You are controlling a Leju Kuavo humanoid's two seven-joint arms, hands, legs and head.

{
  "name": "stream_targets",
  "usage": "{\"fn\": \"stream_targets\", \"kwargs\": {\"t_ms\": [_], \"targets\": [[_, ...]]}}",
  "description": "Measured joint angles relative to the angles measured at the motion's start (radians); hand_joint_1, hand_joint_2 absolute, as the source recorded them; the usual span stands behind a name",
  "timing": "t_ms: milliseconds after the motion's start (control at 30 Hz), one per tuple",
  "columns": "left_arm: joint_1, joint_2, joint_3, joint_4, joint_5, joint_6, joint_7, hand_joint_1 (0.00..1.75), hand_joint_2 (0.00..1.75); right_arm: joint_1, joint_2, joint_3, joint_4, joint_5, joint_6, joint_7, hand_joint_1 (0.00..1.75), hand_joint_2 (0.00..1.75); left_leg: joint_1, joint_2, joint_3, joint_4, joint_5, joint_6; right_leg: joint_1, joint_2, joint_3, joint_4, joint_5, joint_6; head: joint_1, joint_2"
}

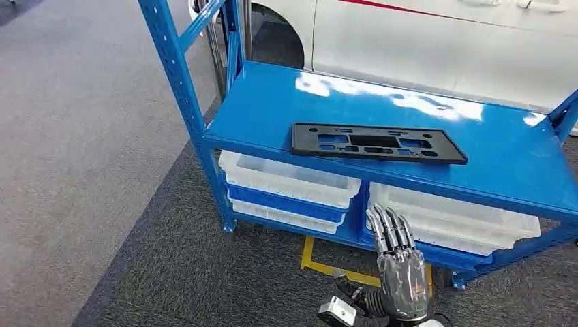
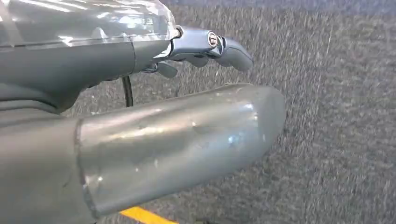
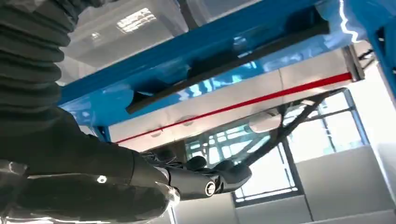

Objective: Take the parts from the cabinet and place them on the table.

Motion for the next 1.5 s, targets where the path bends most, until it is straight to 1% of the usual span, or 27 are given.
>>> {"fn": "stream_targets", "kwargs": {"t_ms": [33,133,200,233,300,367,433,500,533,567,700,733,833,867,933,1000,1033,1067,1167,1200,1233,1300,1367,1400,1433,1467,1500], "targets": [[-0.005,-0.004,0.009,0.004,-0.006,-0.002,0.0,0.0,0.0,-0.009,0.003,0.0,0.016,0.004,-0.002,0.005,0.0,1.75,-0.004,0.001,-0.003,0.0,-0.001,-0.001,0.002,-0.002,0.01,-0.016,-0.017,-0.019,-0.002,0.0],[-0.018,-0.004,0.035,0.008,-0.013,-0.003,-0.002,0.0,0.0,-0.026,0.017,0.01,0.062,0.007,-0.007,0.008,0.0,1.75,0.005,0.002,-0.007,-0.004,0.003,-0.012,0.012,-0.001,0.008,-0.036,-0.007,-0.017,0.0,0.0],[-0.024,-0.005,0.047,0.009,-0.019,-0.003,-0.004,0.0,0.0,-0.028,0.025,0.012,0.078,0.008,-0.008,0.009,0.0,1.75,0.003,0.004,-0.004,0.003,-0.006,-0.021,-0.006,-0.009,0.028,-0.075,0.012,-0.007,0.0,0.0],[-0.025,-0.005,0.052,0.01,-0.019,-0.003,-0.006,0.0,0.0,-0.032,0.028,0.013,0.084,0.008,-0.01,0.009,0.0,1.75,0.003,0.006,-0.011,0.025,-0.023,-0.03,-0.008,-0.007,0.035,-0.084,0.013,-0.007,-0.002,0.0],[-0.029,-0.005,0.061,0.013,-0.034,-0.006,-0.017,0.0,0.0,-0.037,0.038,0.016,0.096,0.02,-0.008,0.017,0.0,1.75,0.014,0.006,-0.084,0.174,-0.101,-0.045,-0.011,-0.013,0.036,-0.085,0.014,-0.01,-0.003,0.0],[-0.038,-0.005,0.079,0.014,-0.06,-0.014,-0.031,0.0,0.0,-0.043,0.046,0.016,0.113,0.037,-0.004,0.028,0.0,1.75,0.027,0.007,-0.139,0.275,-0.125,-0.06,-0.014,-0.017,0.035,-0.083,0.011,-0.007,-0.002,0.0],[-0.049,-0.005,0.107,0.016,-0.108,-0.031,-0.051,0.0,0.0,-0.063,0.064,0.013,0.158,0.061,0.002,0.041,0.0,1.75,0.04,0.008,-0.11,0.207,-0.059,-0.075,-0.024,-0.015,0.036,-0.074,0.005,0.003,-0.002,0.0],[-0.066,-0.004,0.131,0.019,-0.143,-0.045,-0.065,0.0,0.0,-0.085,0.083,0.006,0.202,0.069,0.004,0.043,0.0,1.75,0.053,0.012,-0.03,0.033,0.025,-0.091,-0.038,-0.014,0.034,-0.051,-0.011,0.024,-0.002,0.0],[-0.078,-0.004,0.144,0.024,-0.168,-0.055,-0.076,0.0,0.0,-0.099,0.092,0.0,0.223,0.072,0.005,0.045,0.0,1.75,0.045,0.007,-0.026,0.025,-0.004,-0.093,-0.033,-0.014,0.028,-0.043,-0.018,0.036,-0.003,0.0],[-0.093,-0.005,0.163,0.029,-0.195,-0.066,-0.089,0.0,0.0,-0.118,0.105,-0.006,0.249,0.072,0.005,0.049,0.0,1.75,0.045,0.0,-0.025,0.019,0.002,-0.067,-0.028,-0.012,0.021,-0.031,-0.022,0.043,-0.004,0.0],[-0.137,-0.004,0.242,0.039,-0.274,-0.122,-0.127,0.0,0.0,-0.165,0.148,-0.032,0.307,0.033,0.008,0.038,0.0,1.75,0.044,0.001,-0.029,0.017,0.004,-0.032,-0.035,-0.01,0.023,-0.033,-0.024,0.057,-0.003,0.0],[-0.147,-0.005,0.262,0.042,-0.297,-0.129,-0.134,0.0,0.0,-0.176,0.156,-0.036,0.311,0.015,0.017,0.03,0.0,1.75,0.042,0.002,-0.028,0.016,0.004,-0.027,-0.035,-0.011,0.01,-0.002,-0.044,0.057,-0.003,0.0],[-0.181,-0.005,0.317,0.058,-0.34,-0.133,-0.148,0.0,0.0,-0.216,0.157,-0.036,0.332,-0.055,0.037,0.006,0.0,1.75,0.034,0.005,-0.029,0.017,0.001,-0.016,-0.03,-0.01,-0.108,0.221,-0.141,0.057,-0.003,0.0],[-0.189,-0.005,0.334,0.064,-0.348,-0.132,-0.153,0.0,0.0,-0.225,0.154,-0.036,0.342,-0.076,0.035,-0.002,0.0,1.75,0.031,0.004,-0.027,0.017,0.0,-0.014,-0.028,-0.01,-0.135,0.264,-0.144,0.054,-0.003,0.0],[-0.199,-0.005,0.358,0.07,-0.36,-0.131,-0.157,0.0,0.0,-0.236,0.151,-0.037,0.356,-0.101,0.034,-0.012,0.0,1.75,0.023,0.001,-0.017,0.017,-0.006,-0.009,-0.019,-0.008,-0.129,0.22,-0.085,0.039,-0.003,0.0],[-0.21,-0.005,0.381,0.072,-0.38,-0.13,-0.159,0.0,0.0,-0.246,0.148,-0.037,0.363,-0.112,0.034,-0.014,0.0,1.75,0.013,-0.001,-0.002,0.016,-0.014,-0.009,-0.003,-0.002,-0.064,0.055,0.021,0.006,-0.003,0.0],[-0.212,-0.012,0.393,0.077,-0.391,-0.131,-0.161,0.0,0.0,-0.252,0.148,-0.037,0.364,-0.114,0.034,-0.015,0.0,1.75,0.018,0.0,-0.002,0.012,-0.017,-0.009,0.004,0.0,-0.042,0.008,0.022,-0.019,-0.005,0.0],[-0.223,-0.009,0.407,0.08,-0.403,-0.133,-0.164,0.0,0.0,-0.254,0.148,-0.037,0.367,-0.117,0.033,-0.014,0.0,1.75,0.014,-0.002,-0.001,0.012,-0.018,-0.014,0.007,-0.002,-0.038,-0.012,0.024,-0.023,-0.008,0.0],[-0.237,-0.011,0.438,0.082,-0.432,-0.136,-0.171,0.0,0.0,-0.261,0.148,-0.037,0.369,-0.125,0.032,-0.013,0.0,1.75,0.022,0.0,0.004,-0.007,-0.015,-0.028,0.016,0.0,-0.031,-0.031,0.019,-0.03,-0.006,0.0],[-0.244,-0.01,0.446,0.083,-0.436,-0.136,-0.173,0.0,0.0,-0.263,0.148,-0.037,0.369,-0.125,0.031,-0.012,0.0,1.75,0.01,0.002,0.015,-0.014,-0.019,-0.034,0.002,-0.001,-0.007,-0.064,0.028,-0.029,-0.006,0.0],[-0.243,-0.009,0.453,0.083,-0.438,-0.136,-0.173,0.0,0.0,-0.265,0.148,-0.037,0.371,-0.125,0.031,-0.012,0.0,1.75,0.013,0.006,0.016,0.005,-0.026,-0.037,-0.002,-0.007,0.014,-0.088,0.033,-0.022,-0.006,0.0],[-0.249,-0.008,0.465,0.085,-0.448,-0.137,-0.175,0.0,0.0,-0.272,0.149,-0.037,0.372,-0.126,0.031,-0.011,0.0,1.75,0.018,0.006,-0.043,0.114,-0.077,-0.045,-0.007,-0.008,0.029,-0.097,0.032,-0.022,-0.007,0.0],[-0.252,-0.007,0.484,0.086,-0.468,-0.137,-0.181,0.0,0.0,-0.271,0.15,-0.037,0.378,-0.13,0.031,-0.011,0.0,1.75,0.026,0.007,-0.136,0.26,-0.121,-0.057,-0.007,-0.01,0.04,-0.095,0.018,-0.019,-0.007,0.0],[-0.253,-0.007,0.49,0.087,-0.479,-0.137,-0.184,0.0,0.0,-0.271,0.15,-0.037,0.38,-0.132,0.03,-0.011,0.0,1.75,0.029,0.007,-0.158,0.278,-0.106,-0.063,-0.008,-0.009,0.044,-0.092,0.012,-0.018,-0.008,0.0],[-0.255,-0.006,0.499,0.087,-0.49,-0.139,-0.188,0.0,0.0,-0.271,0.15,-0.037,0.382,-0.132,0.03,-0.011,0.0,1.75,0.032,0.007,-0.156,0.252,-0.07,-0.067,-0.01,-0.008,0.05,-0.088,0.004,-0.014,-0.008,0.0],[-0.257,-0.005,0.504,0.087,-0.496,-0.14,-0.192,0.0,0.0,-0.271,0.15,-0.037,0.383,-0.133,0.03,-0.011,0.0,1.75,0.035,0.008,-0.141,0.201,-0.029,-0.07,-0.012,-0.007,0.056,-0.083,-0.004,-0.01,-0.008,0.0],[-0.26,-0.003,0.511,0.087,-0.506,-0.14,-0.195,0.0,0.0,-0.272,0.15,-0.037,0.383,-0.134,0.031,-0.011,0.0,1.75,0.038,0.009,-0.104,0.107,0.034,-0.072,-0.016,-0.007,0.064,-0.074,-0.017,-0.004,-0.008,0.0]]}}
